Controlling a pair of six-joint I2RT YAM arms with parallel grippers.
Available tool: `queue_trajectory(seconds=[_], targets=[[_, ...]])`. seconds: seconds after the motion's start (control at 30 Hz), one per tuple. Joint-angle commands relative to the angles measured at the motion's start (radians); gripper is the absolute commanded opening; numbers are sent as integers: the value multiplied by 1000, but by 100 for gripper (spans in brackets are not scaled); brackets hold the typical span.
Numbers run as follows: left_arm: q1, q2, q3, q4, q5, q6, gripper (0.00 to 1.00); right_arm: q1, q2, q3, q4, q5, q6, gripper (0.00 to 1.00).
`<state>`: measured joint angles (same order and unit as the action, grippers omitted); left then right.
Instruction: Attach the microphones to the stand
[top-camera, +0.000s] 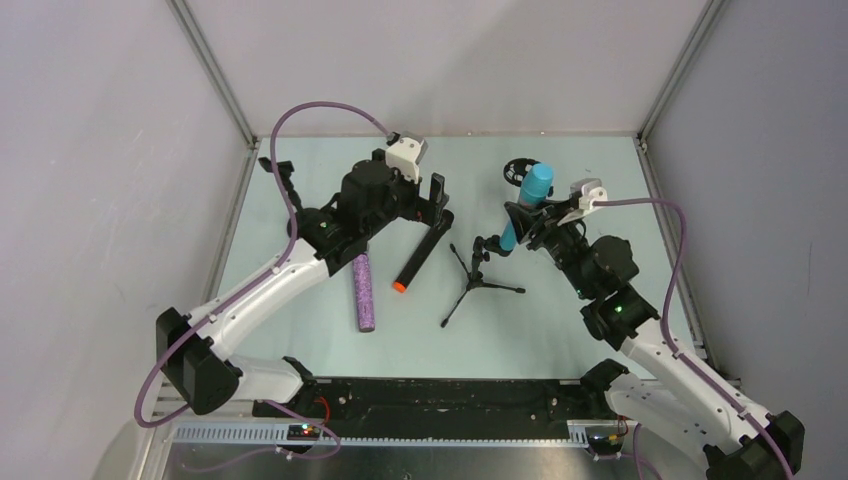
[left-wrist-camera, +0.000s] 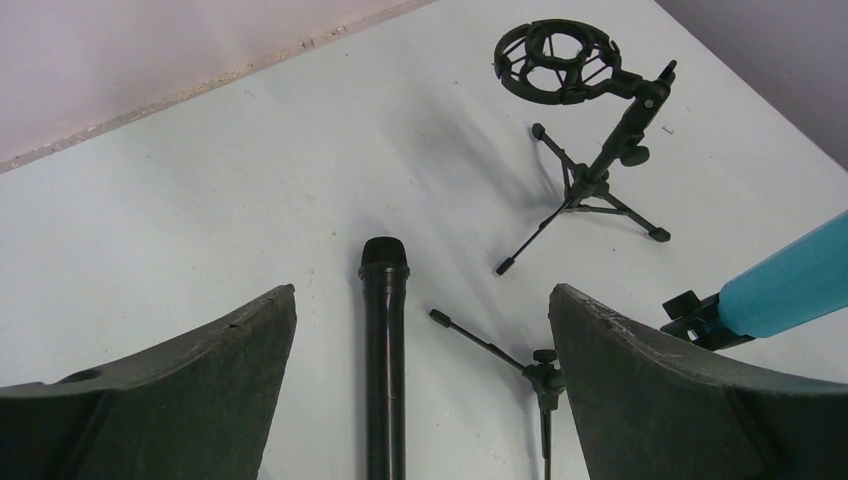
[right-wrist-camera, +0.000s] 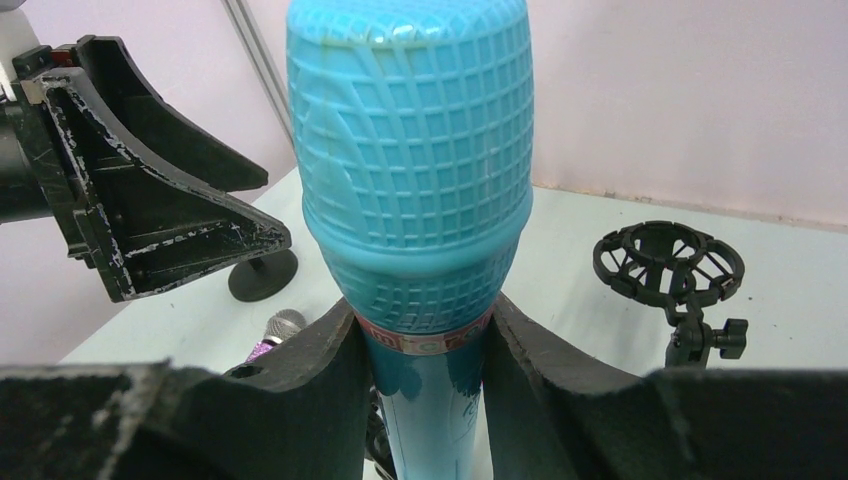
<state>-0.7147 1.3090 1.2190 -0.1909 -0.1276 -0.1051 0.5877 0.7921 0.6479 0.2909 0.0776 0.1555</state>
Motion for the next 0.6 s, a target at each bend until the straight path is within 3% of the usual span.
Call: queue_trajectory(seconds=[0.0,0.57], targets=[[6,1,-6,38,5,-4,100,40,35,-84,-175,-45,35,0],[6,5,-6,39,8,-4,100,91,35,-181,-147,12,46,0]])
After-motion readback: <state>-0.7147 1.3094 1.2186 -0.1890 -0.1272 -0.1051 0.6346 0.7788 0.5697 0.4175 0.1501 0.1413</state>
